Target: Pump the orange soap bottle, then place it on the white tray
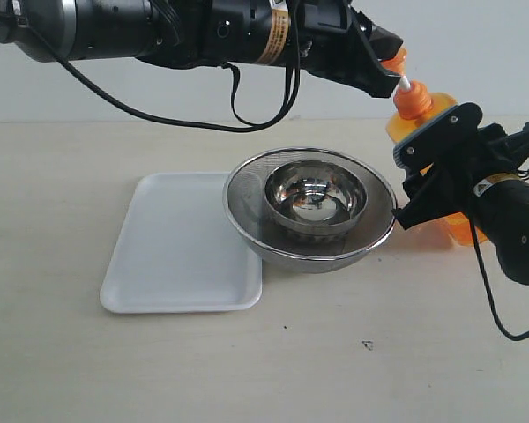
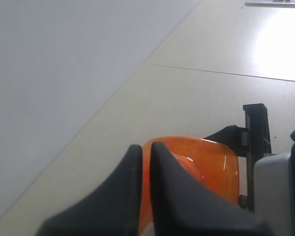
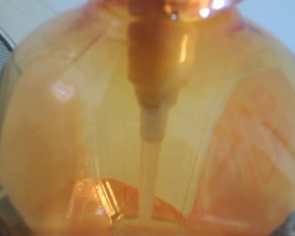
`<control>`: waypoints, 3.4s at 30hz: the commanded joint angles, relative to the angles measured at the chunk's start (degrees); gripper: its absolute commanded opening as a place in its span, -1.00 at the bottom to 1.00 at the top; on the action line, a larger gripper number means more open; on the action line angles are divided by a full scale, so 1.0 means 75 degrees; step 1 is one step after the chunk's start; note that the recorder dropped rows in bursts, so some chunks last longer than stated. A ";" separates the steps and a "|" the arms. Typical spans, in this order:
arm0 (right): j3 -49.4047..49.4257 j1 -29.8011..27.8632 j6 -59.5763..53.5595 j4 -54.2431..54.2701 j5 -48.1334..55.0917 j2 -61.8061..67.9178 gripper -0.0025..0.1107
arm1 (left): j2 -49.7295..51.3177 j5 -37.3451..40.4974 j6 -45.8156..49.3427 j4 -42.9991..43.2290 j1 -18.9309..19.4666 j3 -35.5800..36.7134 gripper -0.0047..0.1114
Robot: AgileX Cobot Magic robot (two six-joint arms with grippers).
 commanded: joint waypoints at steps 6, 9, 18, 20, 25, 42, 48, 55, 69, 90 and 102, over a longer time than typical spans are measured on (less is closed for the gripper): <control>0.0038 0.0004 0.0172 -0.0083 0.0527 0.0040 -0.93 | 0.0235 -0.0223 -0.0055 0.0230 -0.0036 0.0103 -0.84; 0.0038 0.0004 0.0172 -0.0083 0.0507 0.0040 -0.93 | 0.0235 -0.0223 -0.0055 0.0230 -0.0036 0.0103 -0.84; 0.0038 0.0004 0.0201 -0.0432 0.0509 0.0040 -0.93 | 0.0270 -0.0223 -0.0055 0.0230 -0.0036 0.0116 -0.84; 0.0038 0.0004 0.0201 -0.0432 0.0509 0.0040 -0.93 | 0.0340 -0.0223 -0.0055 0.0230 -0.0036 0.0116 -0.84; 0.0038 0.0004 0.0201 -0.0432 0.0509 0.0040 -0.93 | 0.0393 -0.0256 -0.0074 0.0230 -0.0036 0.0133 -0.84; 0.0038 0.0004 0.0235 -0.0432 0.0509 0.0040 -0.93 | 0.0057 -0.0035 0.0022 0.0230 -0.0036 0.0119 -0.84; 0.0038 0.0004 0.0269 -0.0432 0.0509 0.0040 -0.93 | -0.0454 0.0385 0.0164 0.0230 -0.0022 0.0119 -0.84; 0.0038 0.0004 0.0350 -0.0432 0.0523 0.0040 -0.93 | -0.0932 0.0946 0.0219 0.0230 -0.0022 0.0119 -0.84; 0.0038 0.0004 0.0372 -0.0432 0.0506 0.0040 -0.93 | -0.0734 0.0574 0.0134 0.0230 -0.0022 0.0133 -0.84; 0.0038 0.0004 0.0372 -0.0432 0.0506 0.0040 -0.93 | -0.0319 0.0169 -0.0270 0.0230 -0.0022 0.0434 -0.84; 0.0038 0.0004 0.0372 -0.0432 0.0506 0.0040 -0.93 | -0.0149 -0.0035 -0.0270 0.0230 -0.0022 0.0434 -0.84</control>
